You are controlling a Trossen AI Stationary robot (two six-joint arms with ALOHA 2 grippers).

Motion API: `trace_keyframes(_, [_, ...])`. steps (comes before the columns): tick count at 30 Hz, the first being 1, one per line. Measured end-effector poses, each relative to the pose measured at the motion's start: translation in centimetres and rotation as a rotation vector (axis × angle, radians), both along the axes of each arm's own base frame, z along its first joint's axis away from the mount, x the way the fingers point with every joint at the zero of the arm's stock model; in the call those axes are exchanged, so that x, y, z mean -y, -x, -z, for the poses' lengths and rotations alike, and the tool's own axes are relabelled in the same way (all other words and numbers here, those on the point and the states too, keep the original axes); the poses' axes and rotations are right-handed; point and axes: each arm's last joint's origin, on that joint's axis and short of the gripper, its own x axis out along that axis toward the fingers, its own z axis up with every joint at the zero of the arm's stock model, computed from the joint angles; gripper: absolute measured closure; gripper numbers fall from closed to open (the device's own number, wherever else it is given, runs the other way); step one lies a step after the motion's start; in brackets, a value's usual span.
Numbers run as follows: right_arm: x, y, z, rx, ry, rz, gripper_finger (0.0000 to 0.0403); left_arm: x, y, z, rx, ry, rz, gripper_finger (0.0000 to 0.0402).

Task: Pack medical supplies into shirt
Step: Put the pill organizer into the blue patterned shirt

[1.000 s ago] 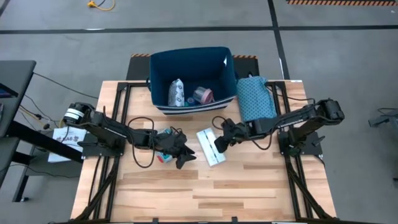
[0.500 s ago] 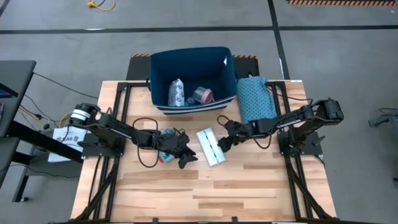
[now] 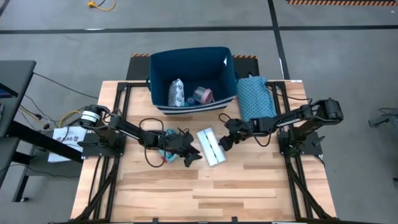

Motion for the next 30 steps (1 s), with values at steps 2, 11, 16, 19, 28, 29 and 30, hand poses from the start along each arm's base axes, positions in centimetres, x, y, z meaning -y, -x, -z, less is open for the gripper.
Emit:
trace_keyframes(2, [0.17, -0.04, -0.03, 0.007, -0.001, 0.004, 0.0158, 0.05, -0.32, -0.13, 0.008, -0.012, 0.008, 0.0227])
trace_keyframes(11, [0.27, -0.04, -0.04, 0.008, 0.004, -0.001, 0.0159, 0.19, -0.7, -0.16, -0.137, -0.186, 0.047, 0.0273])
trace_keyframes(16, [0.25, -0.05, -0.04, 0.01, 0.014, -0.015, 0.0159, 0.25, -0.74, -0.18, -0.164, -0.22, 0.039, 0.0365])
trace_keyframes(19, [0.24, -0.05, -0.05, 0.012, 0.017, -0.022, 0.0159, 0.11, -0.6, -0.01, -0.188, -0.249, 0.014, 0.0393])
trace_keyframes(28, [0.06, -0.04, -0.06, 0.014, -0.01, -0.071, 0.0159, -0.15, -0.58, 0.06, -0.195, -0.297, -0.01, 0.0401])
trace_keyframes(29, [0.11, -0.04, -0.06, 0.015, -0.01, -0.069, 0.0159, -0.15, -0.58, 0.06, -0.195, -0.296, -0.008, 0.0401])
trace_keyframes(30, [0.19, -0.04, -0.06, 0.015, -0.01, -0.066, 0.0159, -0.16, -0.58, 0.06, -0.195, -0.298, -0.008, 0.0401])
